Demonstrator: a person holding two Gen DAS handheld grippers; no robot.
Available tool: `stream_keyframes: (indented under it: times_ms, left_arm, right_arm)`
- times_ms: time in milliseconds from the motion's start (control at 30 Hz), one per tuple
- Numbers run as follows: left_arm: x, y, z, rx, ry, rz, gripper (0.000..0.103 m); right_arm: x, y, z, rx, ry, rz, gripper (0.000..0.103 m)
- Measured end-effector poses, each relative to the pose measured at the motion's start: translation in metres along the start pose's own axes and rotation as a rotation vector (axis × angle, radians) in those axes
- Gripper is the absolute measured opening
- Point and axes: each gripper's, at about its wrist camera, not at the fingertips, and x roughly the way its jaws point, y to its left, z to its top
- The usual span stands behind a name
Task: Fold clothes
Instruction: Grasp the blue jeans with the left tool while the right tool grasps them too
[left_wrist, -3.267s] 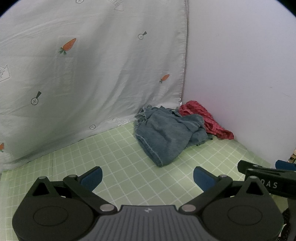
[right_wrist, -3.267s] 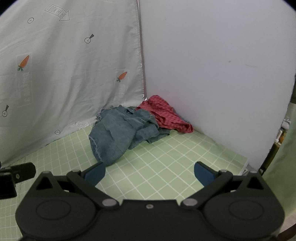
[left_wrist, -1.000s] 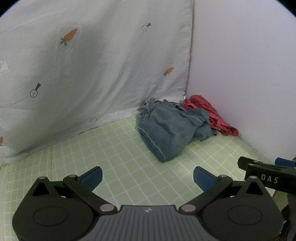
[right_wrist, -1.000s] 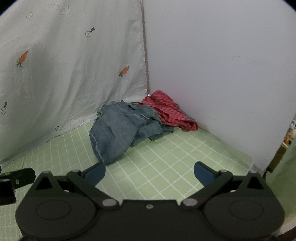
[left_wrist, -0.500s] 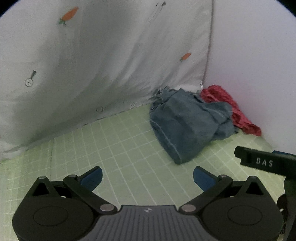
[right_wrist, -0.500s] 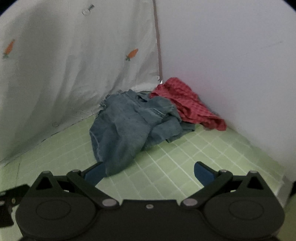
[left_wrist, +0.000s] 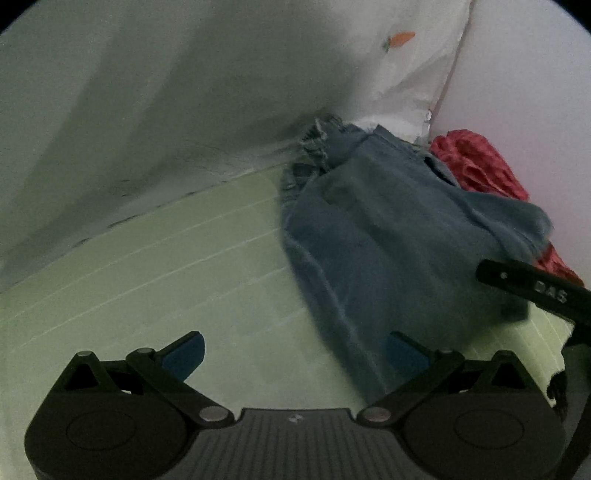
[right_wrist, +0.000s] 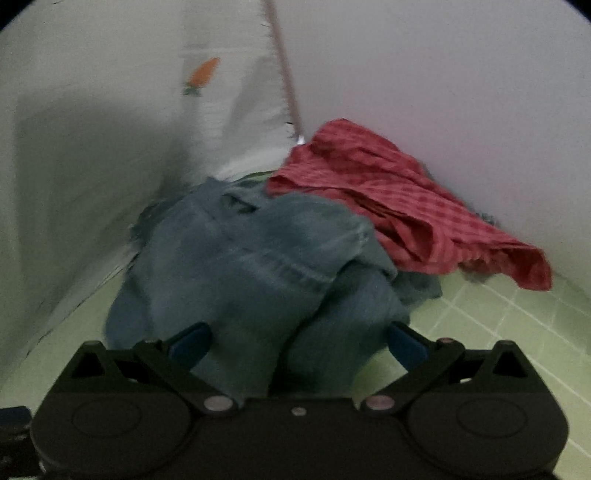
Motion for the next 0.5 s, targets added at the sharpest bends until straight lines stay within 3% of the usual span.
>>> stream_keyframes:
  times_ms: [267, 467, 500]
  left_arm:
    - [0.077, -0.015, 0.039, 0.02, 0.031, -0.114, 0.103]
    - [0.088, -0.016, 0.04, -0.051, -0.002, -0.177, 0.1]
    - [0.087, -0.016, 0.039, -0.054, -0.009, -0.182, 0.095]
  right_arm:
    - [0.041, -0.025, 0.004, 0.18, 0.042, 0.116, 0.103]
    - [0.046, -0.027, 0.004, 0.25, 0.04, 0.192, 0.103]
    - [0.046, -0.027, 0.005, 0.262, 0.042, 0.208, 0.097]
